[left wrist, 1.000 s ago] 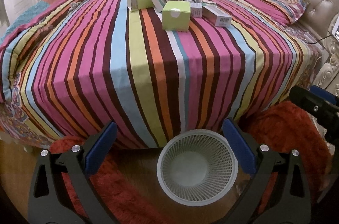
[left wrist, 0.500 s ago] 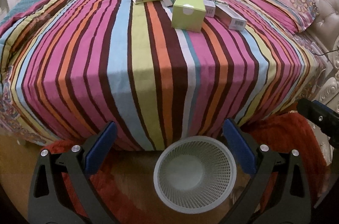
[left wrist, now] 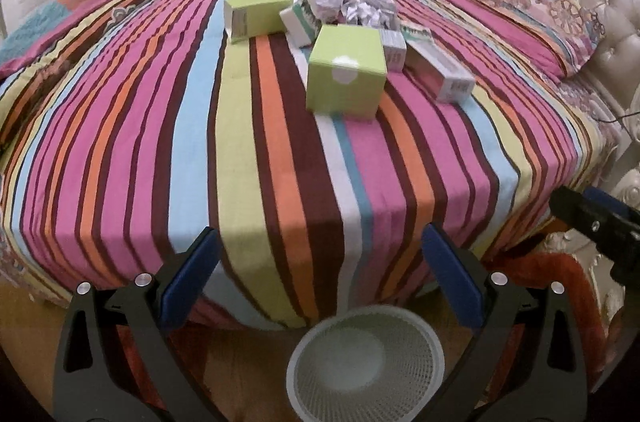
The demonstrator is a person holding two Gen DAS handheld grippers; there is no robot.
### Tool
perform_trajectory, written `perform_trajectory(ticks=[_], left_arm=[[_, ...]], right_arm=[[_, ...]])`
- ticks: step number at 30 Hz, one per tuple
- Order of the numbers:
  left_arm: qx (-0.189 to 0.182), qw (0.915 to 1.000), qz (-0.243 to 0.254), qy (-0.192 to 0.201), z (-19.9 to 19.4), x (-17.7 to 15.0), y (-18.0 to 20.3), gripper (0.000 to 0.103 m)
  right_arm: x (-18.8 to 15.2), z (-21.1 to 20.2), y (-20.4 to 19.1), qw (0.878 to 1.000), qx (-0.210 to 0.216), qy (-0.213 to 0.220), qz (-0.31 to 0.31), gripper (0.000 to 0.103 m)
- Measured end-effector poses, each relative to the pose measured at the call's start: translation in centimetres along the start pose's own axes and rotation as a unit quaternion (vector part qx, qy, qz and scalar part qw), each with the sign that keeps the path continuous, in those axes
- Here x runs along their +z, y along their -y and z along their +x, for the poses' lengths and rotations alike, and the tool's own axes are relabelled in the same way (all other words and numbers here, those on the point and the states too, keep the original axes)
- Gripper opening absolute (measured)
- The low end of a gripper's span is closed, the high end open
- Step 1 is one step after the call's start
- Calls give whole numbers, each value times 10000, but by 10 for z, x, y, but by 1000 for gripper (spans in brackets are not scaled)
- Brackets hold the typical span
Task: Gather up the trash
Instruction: 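Reach both grippers to the boxes on the bed and close on them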
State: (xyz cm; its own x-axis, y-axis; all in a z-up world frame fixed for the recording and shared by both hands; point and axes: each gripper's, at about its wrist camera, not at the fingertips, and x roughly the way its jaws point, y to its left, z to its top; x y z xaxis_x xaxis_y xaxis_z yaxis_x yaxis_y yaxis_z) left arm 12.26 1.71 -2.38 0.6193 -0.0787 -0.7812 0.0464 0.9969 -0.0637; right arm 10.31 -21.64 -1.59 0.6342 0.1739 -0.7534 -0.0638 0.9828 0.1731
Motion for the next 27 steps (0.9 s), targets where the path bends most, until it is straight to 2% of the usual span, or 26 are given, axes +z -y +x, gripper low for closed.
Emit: perform_trajectory(ticks=[8, 27], left_arm=[[-25, 9999, -88, 84, 13, 23, -1, 97], [-229, 9989, -367, 155, 41, 53, 7, 97]], right_arm=[[14, 11, 0, 10000, -23, 27, -33, 96], [60, 44, 5, 9999, -93, 136, 21, 96]])
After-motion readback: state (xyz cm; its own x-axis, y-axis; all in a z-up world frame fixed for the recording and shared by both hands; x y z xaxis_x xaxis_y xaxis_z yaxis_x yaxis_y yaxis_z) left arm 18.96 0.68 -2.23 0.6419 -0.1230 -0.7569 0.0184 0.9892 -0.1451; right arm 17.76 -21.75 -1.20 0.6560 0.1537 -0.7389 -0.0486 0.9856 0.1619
